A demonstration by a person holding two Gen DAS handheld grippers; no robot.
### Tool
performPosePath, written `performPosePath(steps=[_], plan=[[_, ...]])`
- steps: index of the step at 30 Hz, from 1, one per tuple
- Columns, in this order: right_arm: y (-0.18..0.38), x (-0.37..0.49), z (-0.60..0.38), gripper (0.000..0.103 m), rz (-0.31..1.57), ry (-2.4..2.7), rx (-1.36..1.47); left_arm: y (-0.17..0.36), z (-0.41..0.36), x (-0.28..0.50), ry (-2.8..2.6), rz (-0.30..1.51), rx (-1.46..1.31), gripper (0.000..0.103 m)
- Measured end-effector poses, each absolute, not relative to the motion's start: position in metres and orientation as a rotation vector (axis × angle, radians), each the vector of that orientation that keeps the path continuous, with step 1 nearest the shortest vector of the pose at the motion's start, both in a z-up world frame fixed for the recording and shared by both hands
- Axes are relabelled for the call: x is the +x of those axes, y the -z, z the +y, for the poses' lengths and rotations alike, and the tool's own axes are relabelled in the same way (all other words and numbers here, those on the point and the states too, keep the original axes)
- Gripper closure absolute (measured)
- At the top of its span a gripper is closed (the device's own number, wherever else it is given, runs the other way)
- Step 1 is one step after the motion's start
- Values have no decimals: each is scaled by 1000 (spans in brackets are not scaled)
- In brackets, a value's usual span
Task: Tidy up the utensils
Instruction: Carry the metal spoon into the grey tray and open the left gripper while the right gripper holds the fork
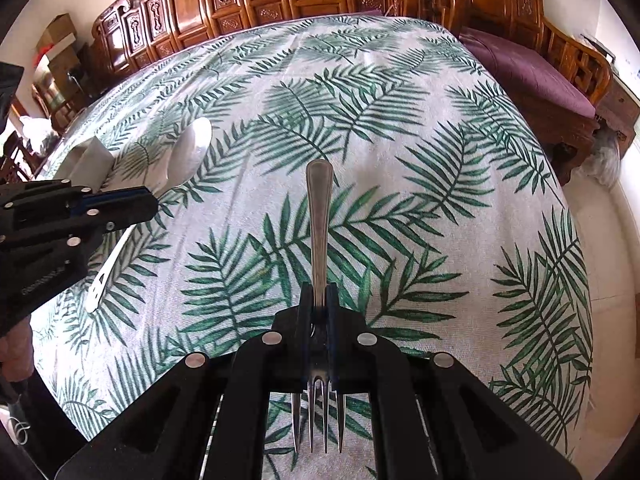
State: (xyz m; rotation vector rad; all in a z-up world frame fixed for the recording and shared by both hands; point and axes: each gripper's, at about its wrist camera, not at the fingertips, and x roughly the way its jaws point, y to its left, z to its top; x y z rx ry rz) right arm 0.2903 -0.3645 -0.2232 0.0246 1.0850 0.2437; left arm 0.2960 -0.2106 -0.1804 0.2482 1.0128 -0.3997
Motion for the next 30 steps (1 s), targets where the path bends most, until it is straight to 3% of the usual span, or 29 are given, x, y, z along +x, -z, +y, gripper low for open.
performPosePath(steps=[30], plan=[[175,262,-284,95,990,-405,-68,120,-80,256,268,907,158,98]])
